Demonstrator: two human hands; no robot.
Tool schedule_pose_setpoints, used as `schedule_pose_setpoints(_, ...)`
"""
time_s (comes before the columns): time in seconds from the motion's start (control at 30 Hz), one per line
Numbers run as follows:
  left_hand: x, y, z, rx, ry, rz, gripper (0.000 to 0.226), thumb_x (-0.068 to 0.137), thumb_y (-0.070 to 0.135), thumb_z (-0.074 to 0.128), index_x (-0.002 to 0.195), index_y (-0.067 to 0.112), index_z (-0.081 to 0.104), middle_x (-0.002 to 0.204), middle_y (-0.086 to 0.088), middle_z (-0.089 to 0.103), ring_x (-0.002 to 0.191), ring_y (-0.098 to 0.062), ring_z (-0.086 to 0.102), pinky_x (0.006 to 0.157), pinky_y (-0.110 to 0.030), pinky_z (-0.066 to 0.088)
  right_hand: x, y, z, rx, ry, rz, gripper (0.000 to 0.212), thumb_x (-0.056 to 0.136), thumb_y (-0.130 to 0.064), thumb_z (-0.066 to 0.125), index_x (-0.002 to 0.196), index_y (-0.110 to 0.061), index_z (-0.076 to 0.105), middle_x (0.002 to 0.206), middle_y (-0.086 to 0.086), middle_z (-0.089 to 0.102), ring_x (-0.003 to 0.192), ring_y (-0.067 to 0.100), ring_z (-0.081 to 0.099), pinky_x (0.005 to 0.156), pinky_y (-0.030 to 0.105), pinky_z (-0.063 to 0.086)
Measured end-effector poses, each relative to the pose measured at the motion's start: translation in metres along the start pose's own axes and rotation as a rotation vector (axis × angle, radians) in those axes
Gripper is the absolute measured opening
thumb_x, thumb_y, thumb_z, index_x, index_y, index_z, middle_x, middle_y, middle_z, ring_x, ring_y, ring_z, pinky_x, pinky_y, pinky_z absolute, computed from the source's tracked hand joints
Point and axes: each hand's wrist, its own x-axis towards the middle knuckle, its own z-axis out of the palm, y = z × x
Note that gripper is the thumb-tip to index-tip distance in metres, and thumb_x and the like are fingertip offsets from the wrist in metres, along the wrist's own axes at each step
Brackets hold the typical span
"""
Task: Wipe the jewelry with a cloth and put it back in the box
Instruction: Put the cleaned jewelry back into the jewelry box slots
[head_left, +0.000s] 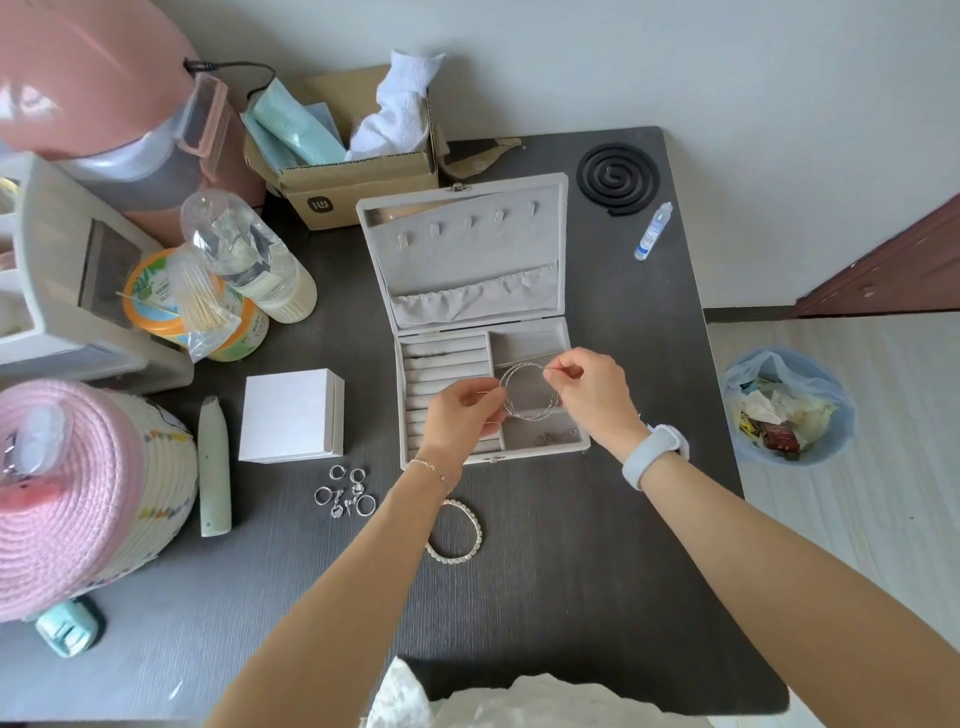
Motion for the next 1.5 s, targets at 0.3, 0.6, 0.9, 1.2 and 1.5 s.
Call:
schedule_pose_setpoints(0.3,0.010,0.001,0.020,0.557,0.130,0.254,0.022,0.086,0.008,0.052,0.103,0.010,0.065,0.097,-0.006,0.063,0.088,-0.024,0.058,0.075,-0.026,0.042,0.012,0.000,0.008,-0.475,0.086,-0.064,0.020,0.088,-0.006,0.041,0.092,-0.001,0.060,0.097,0.018,0.060,0.086,0.037,0.056,0.063,0.032,0.035)
schedule_pose_setpoints(0.6,0.003,-0.027,0.004,1.026,0.163,0.619,0.034,0.077,0.017,0.053,0.110,0.010,0.063,0.119,-0.009,0.061,0.109,-0.037,0.053,0.080,-0.047,0.044,0.012,-0.003,0.015,-0.854,-0.077,-0.262,0.017,0.086,-0.002,0.047,0.101,0.000,0.054,0.107,0.017,0.057,0.097,0.033,0.052,0.060,0.033,0.034)
schedule_pose_setpoints(0.9,0.049,0.016,0.010,1.289,-0.024,0.622,0.027,0.089,0.013,0.048,0.111,0.010,0.063,0.122,-0.006,0.058,0.120,-0.029,0.037,0.090,-0.041,0.035,0.018,0.008,0.023,-0.742,0.097,-0.289,0.014,0.064,0.014,0.065,0.071,0.004,0.058,0.070,0.022,0.057,0.051,0.037,0.057,0.042,0.023,0.019)
schedule_pose_setpoints(1.2,0.060,0.026,0.014,1.309,-0.052,0.591,0.025,0.092,0.015,0.046,0.105,0.016,0.068,0.104,-0.004,0.064,0.114,-0.025,0.038,0.078,-0.032,0.037,0.018,0.021,0.022,-0.620,0.101,-0.292,0.017,0.087,-0.006,0.054,0.102,-0.002,0.058,0.102,0.018,0.057,0.084,0.036,0.058,0.048,0.032,0.035)
schedule_pose_setpoints(1.5,0.061,0.017,0.014,1.166,-0.018,0.614,0.024,0.089,0.005,0.049,0.095,0.011,0.071,0.095,-0.007,0.064,0.105,-0.027,0.042,0.064,-0.033,0.041,0.000,0.045,0.027,-0.944,0.084,-0.574,0.036,0.083,-0.031,0.033,0.088,-0.015,0.065,0.097,0.000,0.065,0.089,0.022,0.056,0.065,0.031,0.042)
